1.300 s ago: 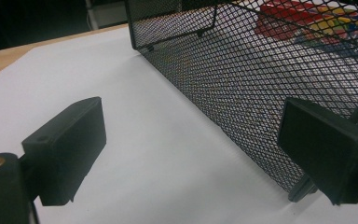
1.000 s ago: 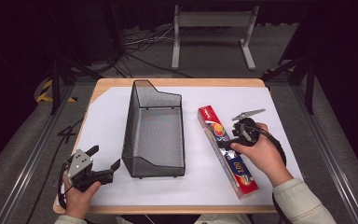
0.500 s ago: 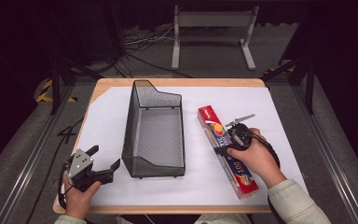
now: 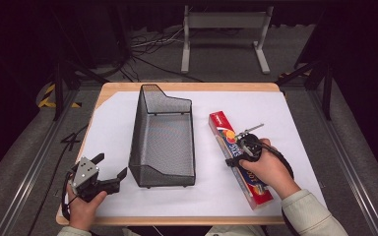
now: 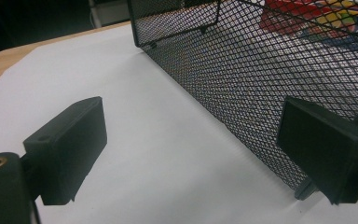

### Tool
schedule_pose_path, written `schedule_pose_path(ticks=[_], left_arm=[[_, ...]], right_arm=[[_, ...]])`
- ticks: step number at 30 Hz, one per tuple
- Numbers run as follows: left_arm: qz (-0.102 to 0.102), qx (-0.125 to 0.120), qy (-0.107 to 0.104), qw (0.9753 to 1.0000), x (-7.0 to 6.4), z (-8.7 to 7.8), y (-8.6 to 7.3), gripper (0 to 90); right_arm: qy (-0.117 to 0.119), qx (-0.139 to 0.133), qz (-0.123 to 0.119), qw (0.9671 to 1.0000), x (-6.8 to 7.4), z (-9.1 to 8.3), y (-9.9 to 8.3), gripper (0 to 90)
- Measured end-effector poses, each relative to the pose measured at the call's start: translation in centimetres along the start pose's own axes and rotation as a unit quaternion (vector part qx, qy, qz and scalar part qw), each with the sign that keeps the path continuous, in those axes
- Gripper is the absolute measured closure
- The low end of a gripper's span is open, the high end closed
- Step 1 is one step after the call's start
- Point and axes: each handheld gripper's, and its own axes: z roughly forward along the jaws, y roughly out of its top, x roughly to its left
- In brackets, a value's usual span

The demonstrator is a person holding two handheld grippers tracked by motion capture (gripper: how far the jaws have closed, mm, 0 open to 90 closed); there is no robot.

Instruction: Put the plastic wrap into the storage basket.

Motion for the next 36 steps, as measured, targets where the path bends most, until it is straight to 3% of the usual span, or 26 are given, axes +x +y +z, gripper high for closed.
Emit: schedule_pose_path(ticks=[9,16,18,27,36], left_arm=[[0.0,0.0,0.0,1.0,0.0,0.0,0.0,9.2],[-0.001,0.0,0.0,1.0,0.0,0.0,0.0,9.2],[-0.002,-0.001,0.0,1.0,0.0,0.0,0.0,9.2],[-0.003,-0.002,0.002,1.0,0.1,0.0,0.0,9.2],[-0.003,-0.002,0.003,1.0,0.0,0.0,0.0,9.2]], right_arm=[[-0.024,0.01,-0.008,0.9996,0.6,-0.1,0.1,27.9],[-0.046,0.018,0.015,0.9987,1.1,-0.3,0.2,35.7],[-0.054,0.017,0.036,0.9977,1.3,-0.5,0.1,38.2],[-0.046,0.013,0.068,0.9965,1.3,-0.9,0.1,39.6],[-0.032,-0.006,0.076,0.9966,1.4,-2.5,0.7,39.8]])
